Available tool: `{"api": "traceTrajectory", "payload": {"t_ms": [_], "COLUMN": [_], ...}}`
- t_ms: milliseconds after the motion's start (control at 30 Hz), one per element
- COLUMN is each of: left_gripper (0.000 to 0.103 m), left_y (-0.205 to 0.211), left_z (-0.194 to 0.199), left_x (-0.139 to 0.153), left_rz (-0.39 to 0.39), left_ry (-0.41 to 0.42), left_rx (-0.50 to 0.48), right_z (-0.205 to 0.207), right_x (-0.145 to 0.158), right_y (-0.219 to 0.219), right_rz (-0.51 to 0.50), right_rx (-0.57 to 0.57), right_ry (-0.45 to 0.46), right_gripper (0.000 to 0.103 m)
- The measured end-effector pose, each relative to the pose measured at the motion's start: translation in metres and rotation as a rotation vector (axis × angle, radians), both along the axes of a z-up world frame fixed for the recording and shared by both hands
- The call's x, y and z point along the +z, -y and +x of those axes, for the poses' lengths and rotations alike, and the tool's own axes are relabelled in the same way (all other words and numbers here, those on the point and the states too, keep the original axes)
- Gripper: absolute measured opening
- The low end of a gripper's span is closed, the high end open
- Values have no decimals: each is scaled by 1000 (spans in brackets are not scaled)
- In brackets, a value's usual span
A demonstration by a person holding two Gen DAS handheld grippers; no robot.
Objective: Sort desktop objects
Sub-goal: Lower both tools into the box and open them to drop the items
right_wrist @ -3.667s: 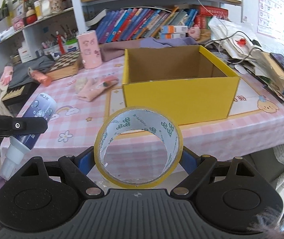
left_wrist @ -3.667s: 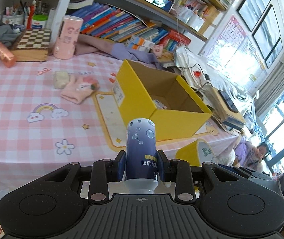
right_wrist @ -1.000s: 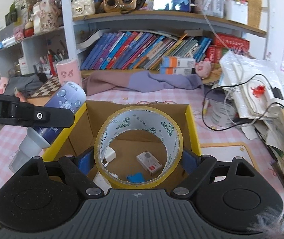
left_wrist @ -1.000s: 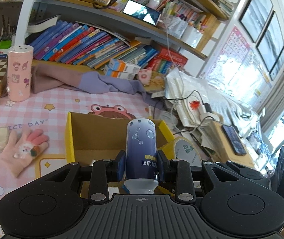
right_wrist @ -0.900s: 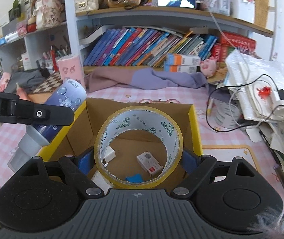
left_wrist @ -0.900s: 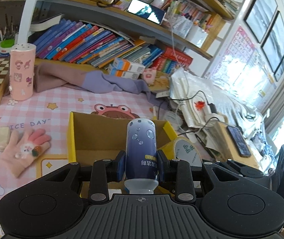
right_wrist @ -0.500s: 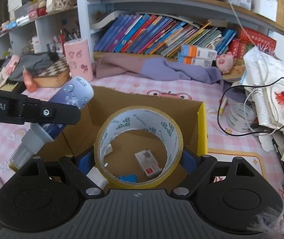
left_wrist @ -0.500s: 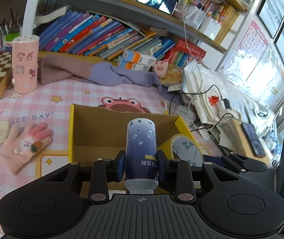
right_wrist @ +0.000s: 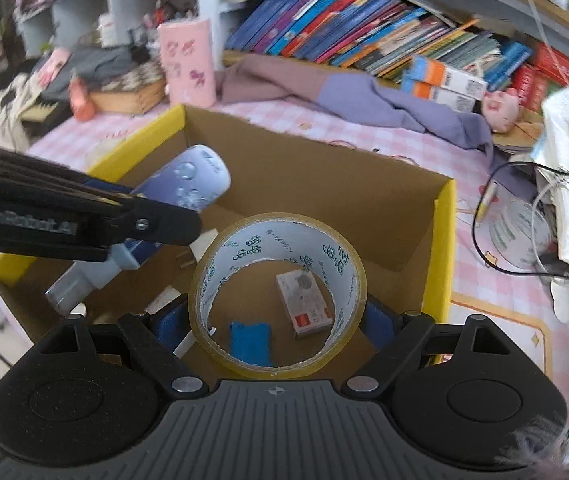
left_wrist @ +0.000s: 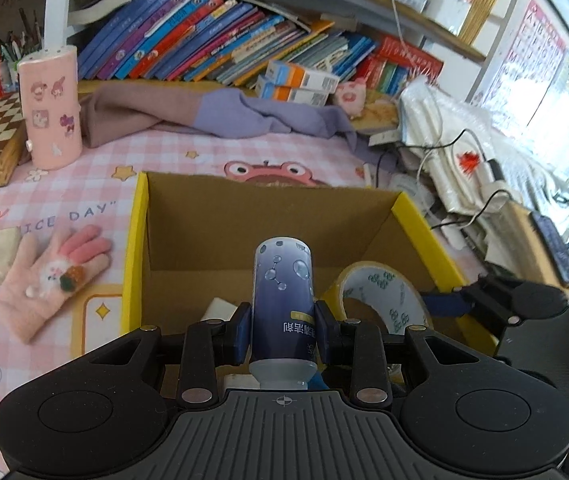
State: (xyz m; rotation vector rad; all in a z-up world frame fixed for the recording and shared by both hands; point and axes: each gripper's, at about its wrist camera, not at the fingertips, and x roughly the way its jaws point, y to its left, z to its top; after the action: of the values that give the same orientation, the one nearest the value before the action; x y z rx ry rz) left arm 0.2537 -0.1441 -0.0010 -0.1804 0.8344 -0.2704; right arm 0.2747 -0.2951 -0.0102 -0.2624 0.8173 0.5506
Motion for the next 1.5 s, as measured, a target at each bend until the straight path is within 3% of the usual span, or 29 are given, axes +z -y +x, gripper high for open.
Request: {"api": "traceTrajectory", "payload": {"t_ms": [333, 733, 900, 1267, 1500], "left_gripper": [31, 33, 44, 47, 48], "left_y": [8, 9, 2, -24, -40], "left_z": [2, -3, -8, -37, -56], "left_x": [-11, -8, 4, 34, 38], "left_rz": [87, 109, 76, -5, -19], "left_ry": [-22, -4, 50, 169, 188], "left_rx": [-1, 13, 33, 146, 203], "right_z": [8, 12, 12, 1, -14], "right_x": [-6, -8, -7, 11, 25], "right_y": [-17, -22, -23, -11, -7], "right_rz": [-101, -127, -124, -23, 40], "right_rx": [134, 146, 137, 44, -9], "right_ry": [-41, -67, -64, 4, 52], "right_gripper": [86, 87, 87, 86, 86]}}
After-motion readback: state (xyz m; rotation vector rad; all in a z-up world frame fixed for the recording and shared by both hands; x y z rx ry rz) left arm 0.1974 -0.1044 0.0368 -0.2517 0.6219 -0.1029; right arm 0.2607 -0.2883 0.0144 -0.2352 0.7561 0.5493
